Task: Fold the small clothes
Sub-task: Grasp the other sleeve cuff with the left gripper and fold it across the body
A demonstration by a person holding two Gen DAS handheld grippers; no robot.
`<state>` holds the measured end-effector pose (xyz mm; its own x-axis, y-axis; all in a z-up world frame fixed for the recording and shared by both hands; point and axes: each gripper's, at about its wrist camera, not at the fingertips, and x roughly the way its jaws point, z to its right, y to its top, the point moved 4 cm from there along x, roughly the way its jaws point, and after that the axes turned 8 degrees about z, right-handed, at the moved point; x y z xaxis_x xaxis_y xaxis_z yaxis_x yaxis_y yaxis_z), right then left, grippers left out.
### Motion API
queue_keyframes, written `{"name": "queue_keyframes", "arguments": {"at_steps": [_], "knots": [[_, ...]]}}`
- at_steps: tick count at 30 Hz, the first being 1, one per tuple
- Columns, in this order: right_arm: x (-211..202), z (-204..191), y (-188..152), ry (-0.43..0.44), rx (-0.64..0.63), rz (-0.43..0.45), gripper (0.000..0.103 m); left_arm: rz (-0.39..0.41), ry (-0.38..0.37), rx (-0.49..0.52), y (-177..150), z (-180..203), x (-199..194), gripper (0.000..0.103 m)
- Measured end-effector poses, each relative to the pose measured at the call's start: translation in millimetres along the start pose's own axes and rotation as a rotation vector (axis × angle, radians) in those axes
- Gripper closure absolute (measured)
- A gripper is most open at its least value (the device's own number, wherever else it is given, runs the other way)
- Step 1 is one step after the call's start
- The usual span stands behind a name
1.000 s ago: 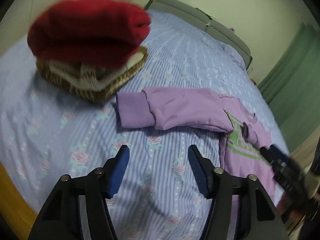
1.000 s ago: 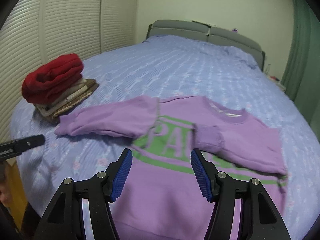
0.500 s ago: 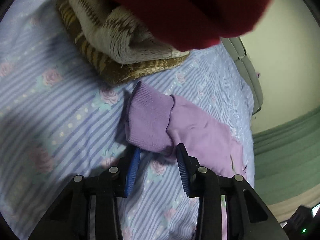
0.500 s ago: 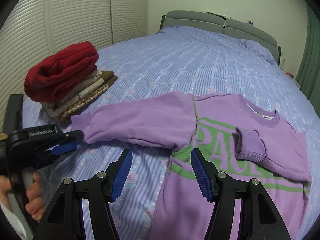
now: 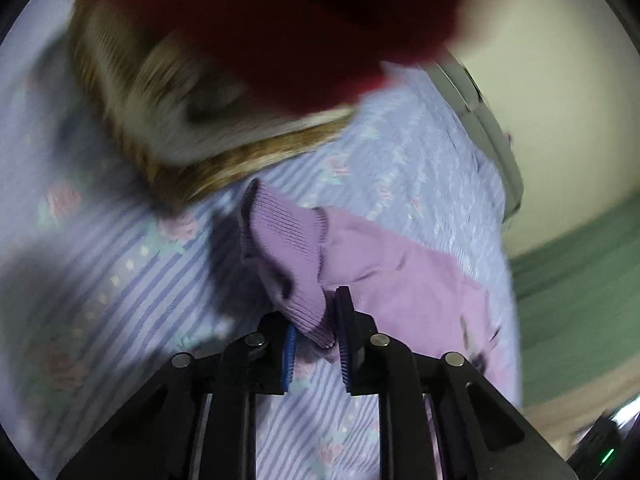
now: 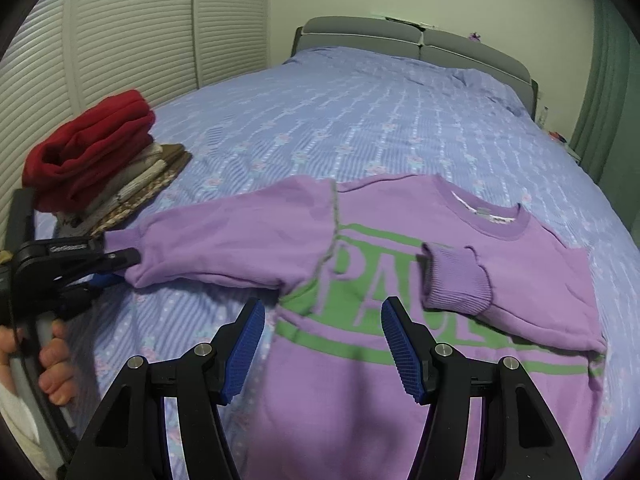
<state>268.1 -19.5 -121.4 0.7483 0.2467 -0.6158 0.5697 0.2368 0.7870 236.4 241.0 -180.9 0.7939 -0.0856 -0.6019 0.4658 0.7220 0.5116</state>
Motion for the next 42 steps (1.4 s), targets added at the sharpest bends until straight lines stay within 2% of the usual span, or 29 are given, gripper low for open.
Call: {"name": "queue_keyframes", "arguments": {"at_steps": [3, 6, 9, 12, 17, 19, 22, 26, 29, 32, 37, 42], "knots": [[-2.9, 10.8, 2.9, -0.015, 0.013, 0.007, 0.042, 0.086, 0.041, 0.265, -6.5, 40.9, -27.2, 0.087], [-11.6, 24.2, 7.8, -0.036, 0.028, 0.032, 0.042, 0.163, 0.02, 0.458, -13.0, 87.2, -50.8, 0.089], [-22.7, 41.2, 12.3, -0.055, 0.05, 0.057, 0.042, 0.2, -0.031, 0.549, -6.9, 127.7, -62.0, 0.09], [-37.9, 61.3, 14.4, -0.085, 0.07, 0.086, 0.042, 0.233, -0.096, 0.614, 12.9, 177.5, -63.9, 0.09], [-63.8, 104.9, 15.2, -0.151, 0.118, 0.126, 0.042, 0.219, -0.229, 0.7, 26.8, 260.9, -66.1, 0.09], [-72.6, 124.2, 13.3, -0.178, 0.146, 0.137, 0.042, 0.2, -0.261, 0.751, 20.0, 295.4, -60.4, 0.09], [-84.7, 158.3, 7.5, -0.222, 0.2, 0.146, 0.042, 0.106, -0.293, 0.819, -6.6, 336.7, -37.5, 0.09], [-96.9, 195.7, -4.2, -0.275, 0.241, 0.149, 0.042, 0.024, -0.288, 0.94, -59.4, 372.8, -4.4, 0.09], [-103.6, 221.9, -16.1, -0.312, 0.269, 0.143, 0.042, -0.052, -0.291, 0.988, -102.1, 391.9, 20.4, 0.091], [-107.1, 244.6, -29.1, -0.335, 0.304, 0.129, 0.042, -0.126, -0.273, 1.037, -147.8, 401.8, 49.9, 0.091], [-108.1, 274.0, -48.6, -0.364, 0.353, 0.104, 0.042, -0.2, -0.222, 1.076, -199.7, 401.4, 78.3, 0.091], [-105.3, 290.0, -59.5, -0.383, 0.383, 0.085, 0.042, -0.254, -0.206, 1.077, -221.0, 394.9, 93.8, 0.088]]}}
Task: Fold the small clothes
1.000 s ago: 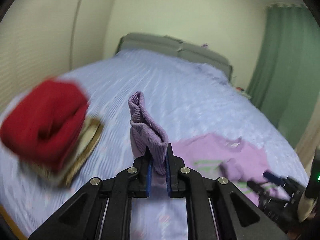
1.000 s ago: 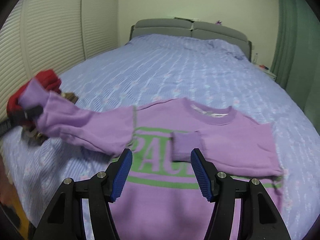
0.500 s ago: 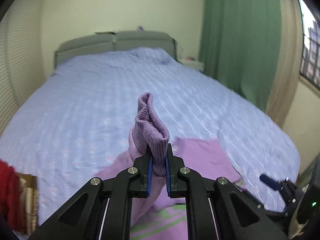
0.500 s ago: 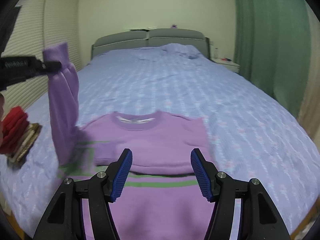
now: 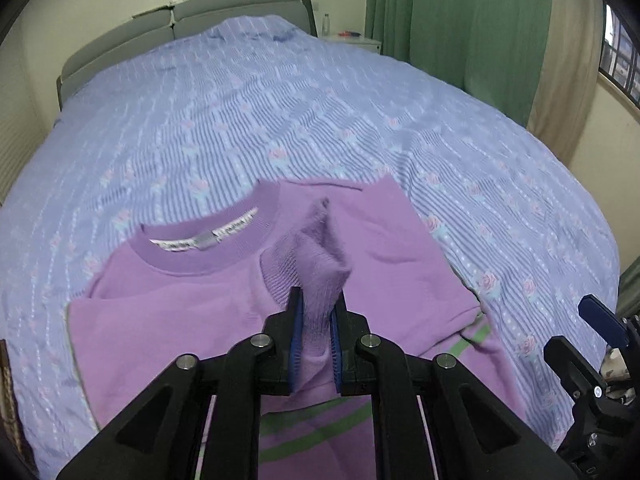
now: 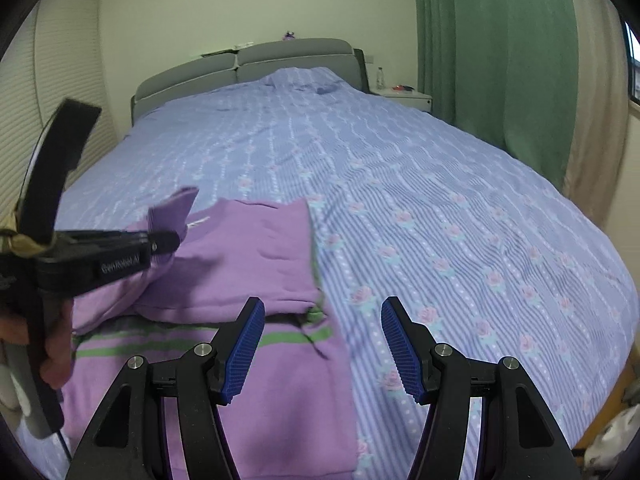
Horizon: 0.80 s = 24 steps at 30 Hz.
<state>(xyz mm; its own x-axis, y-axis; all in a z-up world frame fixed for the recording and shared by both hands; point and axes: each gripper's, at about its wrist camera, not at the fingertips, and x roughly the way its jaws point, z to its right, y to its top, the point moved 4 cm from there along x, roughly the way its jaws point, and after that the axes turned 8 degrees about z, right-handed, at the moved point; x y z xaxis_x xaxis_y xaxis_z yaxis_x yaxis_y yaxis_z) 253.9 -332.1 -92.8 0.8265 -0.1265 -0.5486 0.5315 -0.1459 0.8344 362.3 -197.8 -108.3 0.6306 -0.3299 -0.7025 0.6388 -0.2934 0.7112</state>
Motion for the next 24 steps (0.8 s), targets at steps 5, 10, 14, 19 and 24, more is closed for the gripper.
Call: {"name": "queue_keyframes", "arguments": {"at_steps": [5, 10, 14, 19, 24], "knots": [[7.8, 3.2, -3.9, -0.013, 0.009, -0.021, 0.042, 0.023, -0.073, -0.024, 3.8, 5.3, -4.0, 0.063], [12.0, -3.9, -7.2, 0.0, -0.008, -0.034, 0.042, 0.16, -0.048, -0.022, -5.4, -22.6, -55.2, 0.049], [19.5, -21.2, -4.8, 0.024, -0.036, -0.036, 0.042, 0.177, 0.018, -0.039, -41.0, -74.6, -88.4, 0.048], [34.9, -49.1, -1.3, 0.089, -0.056, -0.034, 0.042, 0.116, 0.082, -0.098, -100.5, -132.1, -105.5, 0.048], [58.7, -73.9, -2.6, 0.146, -0.026, -0.07, 0.042, 0.051, 0.087, -0.187, -140.5, -155.7, -98.9, 0.049]]}}
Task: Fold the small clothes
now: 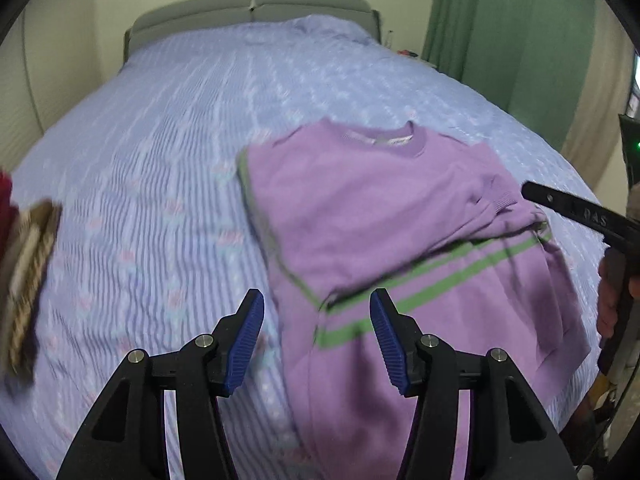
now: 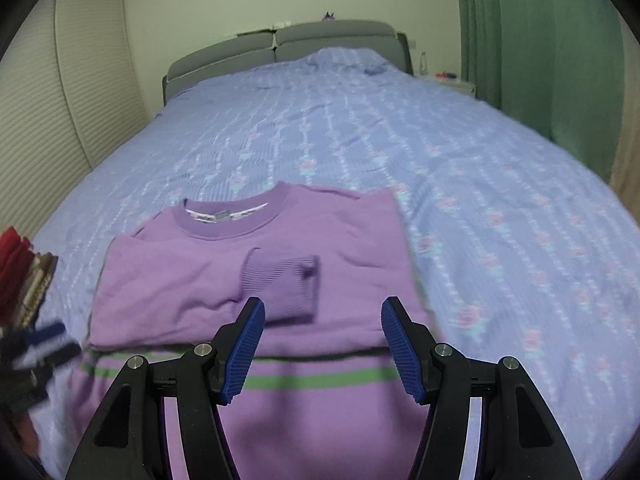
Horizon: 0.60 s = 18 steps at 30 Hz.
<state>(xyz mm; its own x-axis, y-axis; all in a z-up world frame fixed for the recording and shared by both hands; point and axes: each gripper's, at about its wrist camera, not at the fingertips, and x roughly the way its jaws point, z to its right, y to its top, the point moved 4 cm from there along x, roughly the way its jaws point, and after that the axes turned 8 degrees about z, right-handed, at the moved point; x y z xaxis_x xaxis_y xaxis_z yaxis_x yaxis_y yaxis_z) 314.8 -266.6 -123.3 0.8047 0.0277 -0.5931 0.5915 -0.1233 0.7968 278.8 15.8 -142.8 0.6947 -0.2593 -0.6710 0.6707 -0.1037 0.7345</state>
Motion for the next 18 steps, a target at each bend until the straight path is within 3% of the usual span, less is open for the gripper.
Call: {"name": "queue_keyframes", "arguments": {"at_steps": [5, 10, 12, 13, 14, 16, 18], "knots": [[26.8, -12.5, -0.9, 0.007, 0.005, -0.046, 0.042, 0.001, -0.018, -0.007, -6.6, 4.3, 9.8, 0.049], [41.6, -8.4, -8.2, 0.028, 0.09, -0.091, 0.042, -0.022, 0.028, 0.053, -9.0, 10.9, 29.4, 0.05], [47.7, -6.1, -11.8, 0.046, 0.131, -0.111, 0.042, -0.027, 0.053, 0.045, -9.6, 5.3, 32.7, 0.055], [50.7, -5.3, -13.4, 0.063, 0.152, -0.12, 0.043, -0.03, 0.056, 0.031, -10.2, 1.0, 33.4, 0.064], [53.3, -5.3, -14.5, 0.076, 0.164, -0.128, 0.046, -0.038, 0.052, 0.005, -10.7, -4.1, 34.6, 0.07], [58.5, -7.0, -15.3, 0.105, 0.183, -0.143, 0.065, -0.044, 0.039, -0.046, -10.5, -12.5, 34.5, 0.073], [58.9, -8.6, -15.1, 0.103, 0.181, -0.136, 0.076, -0.044, 0.024, -0.09, -9.3, -18.2, 32.8, 0.075]]}}
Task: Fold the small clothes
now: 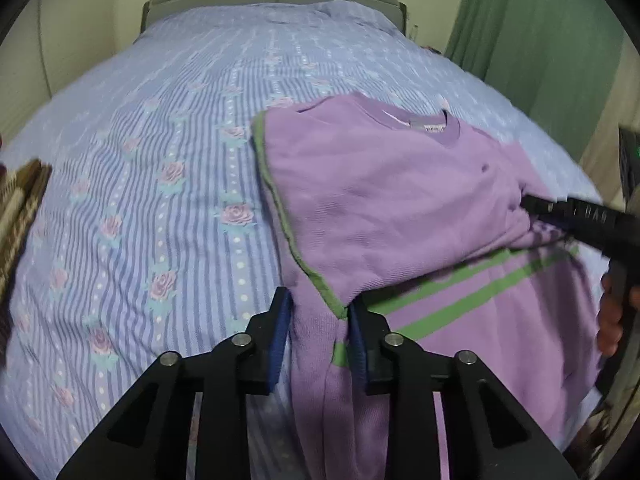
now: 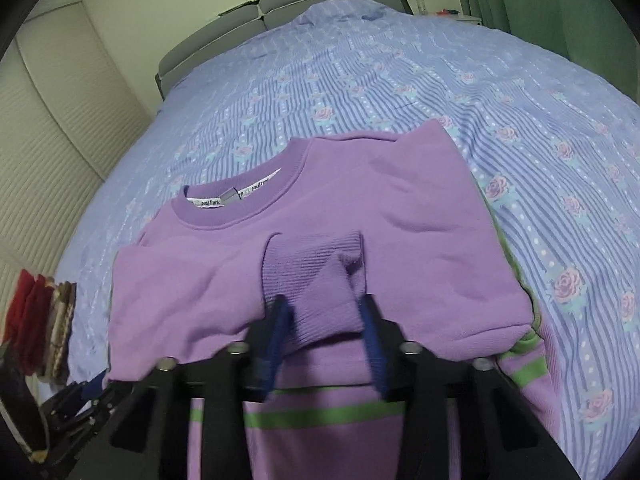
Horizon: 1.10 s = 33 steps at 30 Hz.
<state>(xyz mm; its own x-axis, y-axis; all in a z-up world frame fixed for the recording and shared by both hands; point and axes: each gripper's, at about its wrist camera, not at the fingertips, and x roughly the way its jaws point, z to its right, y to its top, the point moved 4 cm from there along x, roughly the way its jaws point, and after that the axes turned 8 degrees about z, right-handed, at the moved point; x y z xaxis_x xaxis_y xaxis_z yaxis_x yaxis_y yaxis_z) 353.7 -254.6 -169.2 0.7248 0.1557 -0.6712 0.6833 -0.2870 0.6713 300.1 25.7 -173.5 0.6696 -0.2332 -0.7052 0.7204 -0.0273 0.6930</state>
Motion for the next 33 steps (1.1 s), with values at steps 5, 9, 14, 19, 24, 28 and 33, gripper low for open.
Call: {"name": "queue_keyframes", "arguments": {"at_steps": [5, 9, 14, 19, 24, 28, 33], "knots": [[-22.0, -4.1, 3.7, 0.02, -0.029, 0.08, 0.087, 0.014, 0.02, -0.008, 0.0, 4.7, -7.3, 0.076], [-46.4, -3.8, 13.6, -0.007, -0.082, 0.178, 0.087, 0.001, 0.016, -0.001, -2.7, 14.1, -7.1, 0.075], [-29.2, 6.6, 16.2, -0.019, -0.098, 0.128, 0.087, -0.015, 0.038, -0.004, -3.9, 17.1, 1.9, 0.075], [-7.8, 19.0, 0.5, -0.051, -0.075, 0.061, 0.084, -0.028, 0.051, -0.004, -2.2, 15.4, 4.7, 0.068], [-21.4, 19.8, 2.0, -0.116, -0.089, 0.077, 0.061, -0.031, 0.079, -0.045, -6.0, 1.5, -0.4, 0.058], [-61.3, 17.9, -0.1, -0.184, -0.142, 0.145, 0.037, -0.032, 0.072, -0.085, -10.6, -4.8, -13.5, 0.054], [-114.2, 27.8, -19.9, -0.229, -0.22, 0.184, 0.035, 0.006, 0.072, -0.053, -23.2, 4.2, -61.4, 0.049]]}}
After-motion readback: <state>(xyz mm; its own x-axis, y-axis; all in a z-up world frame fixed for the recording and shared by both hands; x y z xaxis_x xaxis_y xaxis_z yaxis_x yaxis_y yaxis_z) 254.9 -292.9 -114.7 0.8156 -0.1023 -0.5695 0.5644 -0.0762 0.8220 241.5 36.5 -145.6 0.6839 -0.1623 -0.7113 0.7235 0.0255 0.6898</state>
